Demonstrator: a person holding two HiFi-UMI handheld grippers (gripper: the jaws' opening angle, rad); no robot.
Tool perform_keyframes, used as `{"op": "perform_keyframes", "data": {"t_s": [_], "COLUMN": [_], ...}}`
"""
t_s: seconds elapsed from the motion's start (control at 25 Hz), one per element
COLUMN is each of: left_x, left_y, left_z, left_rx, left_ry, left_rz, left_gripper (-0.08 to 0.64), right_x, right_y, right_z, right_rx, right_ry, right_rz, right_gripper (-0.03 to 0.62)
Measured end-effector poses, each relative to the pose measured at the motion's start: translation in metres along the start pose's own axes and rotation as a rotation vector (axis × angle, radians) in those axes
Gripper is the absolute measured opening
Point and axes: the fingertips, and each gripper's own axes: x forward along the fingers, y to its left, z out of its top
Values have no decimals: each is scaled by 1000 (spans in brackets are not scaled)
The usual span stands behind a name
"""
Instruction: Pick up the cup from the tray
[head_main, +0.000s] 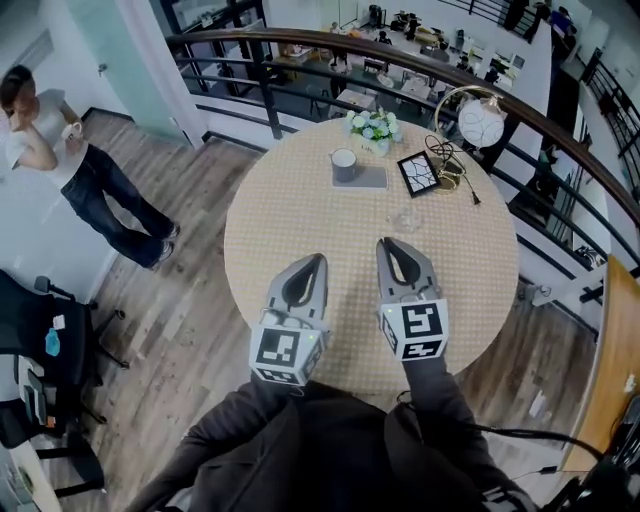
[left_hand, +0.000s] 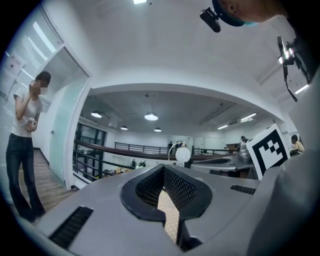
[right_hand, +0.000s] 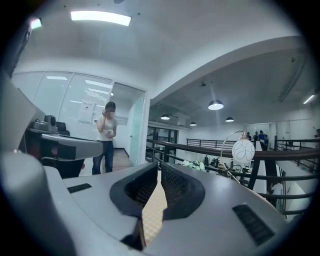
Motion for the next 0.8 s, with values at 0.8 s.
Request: {"op": "perform_keyframes", "data": {"t_s": [0.8], "left_x": [46], "left_y": [70], "left_z": [-15], "left_rx": [-130], "left_ry": [72], "left_rz": [-40], "left_gripper": [5], "right_x": [90], "right_y": [12], "right_z": [-19], "right_rx": [25], "right_ry": [60], "right_rz": [-17], "right_gripper": [25]}}
